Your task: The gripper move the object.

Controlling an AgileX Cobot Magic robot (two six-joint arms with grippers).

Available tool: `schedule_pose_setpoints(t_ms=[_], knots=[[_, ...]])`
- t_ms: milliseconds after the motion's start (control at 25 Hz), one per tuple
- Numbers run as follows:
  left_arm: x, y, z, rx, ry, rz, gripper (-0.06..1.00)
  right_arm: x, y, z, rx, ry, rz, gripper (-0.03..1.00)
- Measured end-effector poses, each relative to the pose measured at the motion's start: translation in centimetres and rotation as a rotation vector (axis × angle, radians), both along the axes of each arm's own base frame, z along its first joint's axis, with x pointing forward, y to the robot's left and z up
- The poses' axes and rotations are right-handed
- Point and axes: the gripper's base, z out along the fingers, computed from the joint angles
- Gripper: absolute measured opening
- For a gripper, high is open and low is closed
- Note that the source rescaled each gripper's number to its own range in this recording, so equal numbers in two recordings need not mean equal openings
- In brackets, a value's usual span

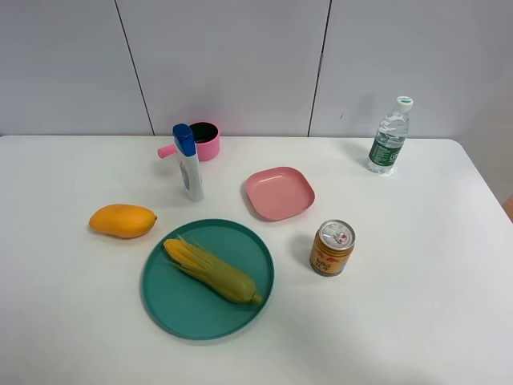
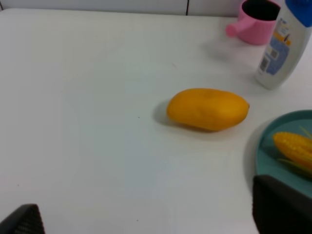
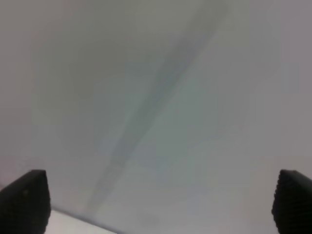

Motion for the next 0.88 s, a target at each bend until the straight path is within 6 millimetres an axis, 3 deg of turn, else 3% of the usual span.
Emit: schedule_pose_setpoints(t_ms=[160, 280, 440, 640, 720, 880], knots=[[0.0, 0.0, 0.0, 0.0, 0.0, 0.0, 1.0, -2.9, -7.1, 2.2, 0.007, -0.023, -0.242, 0.76], [0.0, 0.0, 0.0, 0.0, 0.0, 0.0, 1.0, -6.2, -10.3, 3.9, 0.018, -0.077, -0.329, 0.76], [0.0, 0.0, 0.0, 0.0, 0.0, 0.0, 1.0, -12.6, -12.6, 6.3, 0.027, -0.19, -0.334, 0.76], [0.0, 0.0, 0.0, 0.0, 0.0, 0.0, 1.0, -21.7, -15.5, 7.6, 0.076, -0.308, -0.332, 0.76], [0.0, 0.0, 0.0, 0.0, 0.0, 0.0, 1.0, -25.4, -16.5, 7.3, 0.095, -0.357, -0.305, 0.76], [0.0, 0.0, 0.0, 0.0, 0.0, 0.0, 1.0, -29.3, -17.3, 4.6, 0.095, -0.348, -0.25, 0.76]])
